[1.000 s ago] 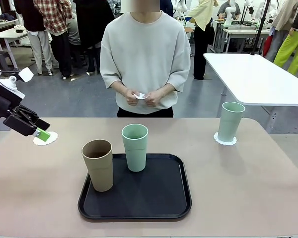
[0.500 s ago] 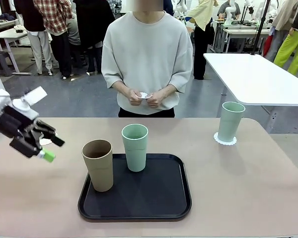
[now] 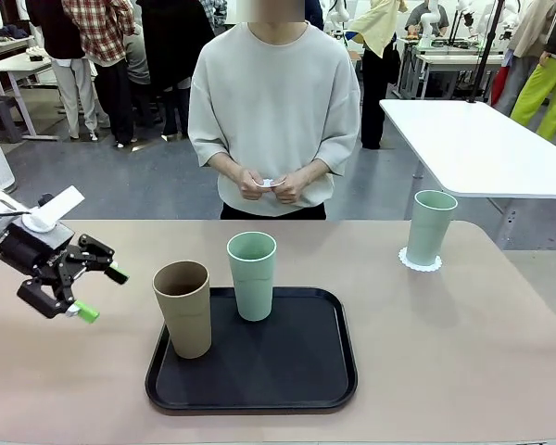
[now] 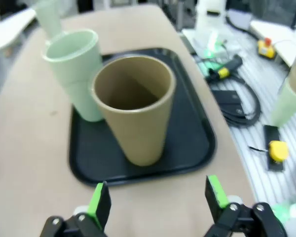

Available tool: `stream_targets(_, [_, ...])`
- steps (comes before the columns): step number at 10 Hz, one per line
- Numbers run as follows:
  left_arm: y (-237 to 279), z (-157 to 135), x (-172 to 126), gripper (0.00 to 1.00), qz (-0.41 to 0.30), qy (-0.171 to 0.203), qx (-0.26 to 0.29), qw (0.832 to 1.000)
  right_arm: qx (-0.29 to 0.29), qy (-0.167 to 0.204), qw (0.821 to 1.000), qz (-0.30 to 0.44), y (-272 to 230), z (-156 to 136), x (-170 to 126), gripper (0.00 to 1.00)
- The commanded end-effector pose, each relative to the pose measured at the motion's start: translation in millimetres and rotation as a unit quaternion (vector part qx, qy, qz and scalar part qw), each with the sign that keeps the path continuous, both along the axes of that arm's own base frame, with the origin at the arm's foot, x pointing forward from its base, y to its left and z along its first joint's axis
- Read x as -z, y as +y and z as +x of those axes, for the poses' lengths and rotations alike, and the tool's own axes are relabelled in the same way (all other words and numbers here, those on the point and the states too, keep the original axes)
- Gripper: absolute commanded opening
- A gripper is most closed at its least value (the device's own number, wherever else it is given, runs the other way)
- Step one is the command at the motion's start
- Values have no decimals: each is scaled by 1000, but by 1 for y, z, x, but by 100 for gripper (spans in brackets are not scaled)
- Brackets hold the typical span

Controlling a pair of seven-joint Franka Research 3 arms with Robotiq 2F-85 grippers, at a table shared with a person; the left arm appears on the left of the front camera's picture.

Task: Place coasters on the table and set cups on them.
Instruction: Take one Reusable plastic cup from the Flat Tray and place it on a coaster set by the human.

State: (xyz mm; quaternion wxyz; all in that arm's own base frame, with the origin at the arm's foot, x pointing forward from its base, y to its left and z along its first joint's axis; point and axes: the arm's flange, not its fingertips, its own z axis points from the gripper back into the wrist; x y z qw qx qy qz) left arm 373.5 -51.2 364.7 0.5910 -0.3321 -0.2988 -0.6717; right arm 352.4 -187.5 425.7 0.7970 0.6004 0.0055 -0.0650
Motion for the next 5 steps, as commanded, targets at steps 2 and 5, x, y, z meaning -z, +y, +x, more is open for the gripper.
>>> stream_targets(2, [-35,7,22,100,-69,-18,-56,996,-1,-1,1000,4,0,-1,0,100])
stream_targets(5, [-46,11,31,100,-58,10,-36,998,-1,-1,1000,4,0,-1,0,100])
